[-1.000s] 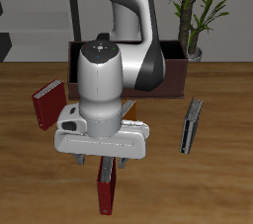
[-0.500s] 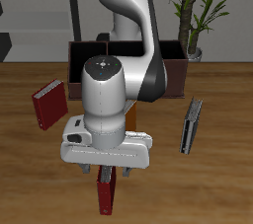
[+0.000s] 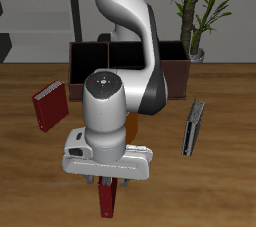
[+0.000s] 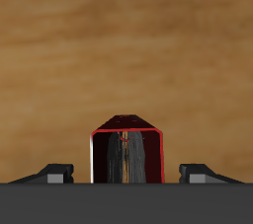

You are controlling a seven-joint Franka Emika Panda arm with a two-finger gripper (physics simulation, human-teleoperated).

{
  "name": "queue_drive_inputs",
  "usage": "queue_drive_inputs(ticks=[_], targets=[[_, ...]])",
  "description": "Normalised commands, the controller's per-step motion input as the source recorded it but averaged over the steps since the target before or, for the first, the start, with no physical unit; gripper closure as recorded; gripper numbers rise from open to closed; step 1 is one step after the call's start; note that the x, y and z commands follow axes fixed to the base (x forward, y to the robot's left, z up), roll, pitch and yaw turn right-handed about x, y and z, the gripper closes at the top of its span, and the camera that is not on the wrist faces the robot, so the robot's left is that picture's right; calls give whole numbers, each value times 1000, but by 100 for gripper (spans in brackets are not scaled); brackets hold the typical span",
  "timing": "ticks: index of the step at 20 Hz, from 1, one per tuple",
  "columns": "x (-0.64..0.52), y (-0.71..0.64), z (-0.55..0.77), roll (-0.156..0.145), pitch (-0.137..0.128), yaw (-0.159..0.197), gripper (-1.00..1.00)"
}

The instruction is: Place the left red book into the back desk caddy's back compartment

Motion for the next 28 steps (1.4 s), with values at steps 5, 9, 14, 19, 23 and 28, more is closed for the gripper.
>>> queue_drive_inputs(ticks=[5,9,14,19,23,28], targets=[[-21,-114,4,-5,4,-5,100],[20,-18,123,2,-12,4,100],[-128,64,307,-4,-21,-4,100],[-215,134,595,1,-56,-7,100],[-350,98,774,-1,-85,-13,100],[-215,3,593,3,-68,17,100]])
